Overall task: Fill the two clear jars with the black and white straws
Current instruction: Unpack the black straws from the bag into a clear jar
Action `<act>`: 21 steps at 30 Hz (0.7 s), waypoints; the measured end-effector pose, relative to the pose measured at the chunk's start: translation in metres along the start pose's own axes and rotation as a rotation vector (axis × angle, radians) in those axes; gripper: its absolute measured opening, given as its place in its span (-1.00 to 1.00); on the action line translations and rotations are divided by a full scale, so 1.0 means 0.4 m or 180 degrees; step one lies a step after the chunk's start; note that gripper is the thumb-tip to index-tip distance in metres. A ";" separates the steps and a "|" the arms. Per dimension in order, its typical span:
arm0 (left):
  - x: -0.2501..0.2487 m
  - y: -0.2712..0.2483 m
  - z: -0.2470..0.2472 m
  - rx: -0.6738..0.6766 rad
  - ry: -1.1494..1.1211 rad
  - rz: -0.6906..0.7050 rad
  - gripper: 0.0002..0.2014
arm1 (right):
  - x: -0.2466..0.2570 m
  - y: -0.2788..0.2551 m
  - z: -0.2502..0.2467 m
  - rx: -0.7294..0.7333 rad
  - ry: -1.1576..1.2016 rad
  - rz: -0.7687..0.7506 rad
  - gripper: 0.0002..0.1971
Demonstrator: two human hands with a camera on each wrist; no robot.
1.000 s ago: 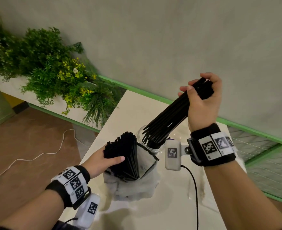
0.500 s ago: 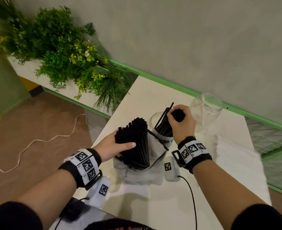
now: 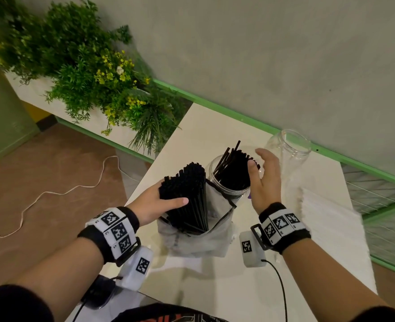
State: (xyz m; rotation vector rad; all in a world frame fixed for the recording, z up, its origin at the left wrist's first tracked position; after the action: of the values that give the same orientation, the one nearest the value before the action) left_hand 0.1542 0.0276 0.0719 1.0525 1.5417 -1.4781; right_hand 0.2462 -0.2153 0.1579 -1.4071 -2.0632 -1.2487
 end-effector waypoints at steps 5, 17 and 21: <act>0.000 0.003 0.006 0.0033 -0.0053 0.0012 -0.49 | -0.083 -0.045 0.056 0.0480 0.0067 0.0716 0.06; -0.002 0.005 0.005 0.0072 -0.0084 -0.0014 -0.47 | 0.003 0.124 0.245 0.2070 -0.1039 -0.0076 -0.16; -0.006 0.007 0.000 0.0046 -0.0091 0.0001 -0.46 | 0.022 0.103 0.221 0.1543 -0.0228 -0.0042 -0.26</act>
State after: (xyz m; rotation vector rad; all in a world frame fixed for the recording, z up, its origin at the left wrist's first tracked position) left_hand 0.1578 0.0273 0.0729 1.0358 1.5129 -1.4999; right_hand 0.2944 -0.1336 0.1345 -1.2212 -2.2250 -0.6399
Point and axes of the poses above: each hand's wrist, its own y-axis towards the middle knuckle, its own z-axis out of the palm, x = y × z, the point moved 9 cm from there along y, towards the middle knuckle, and after that the axes turned 7 degrees about -z, right-handed, at the moved point
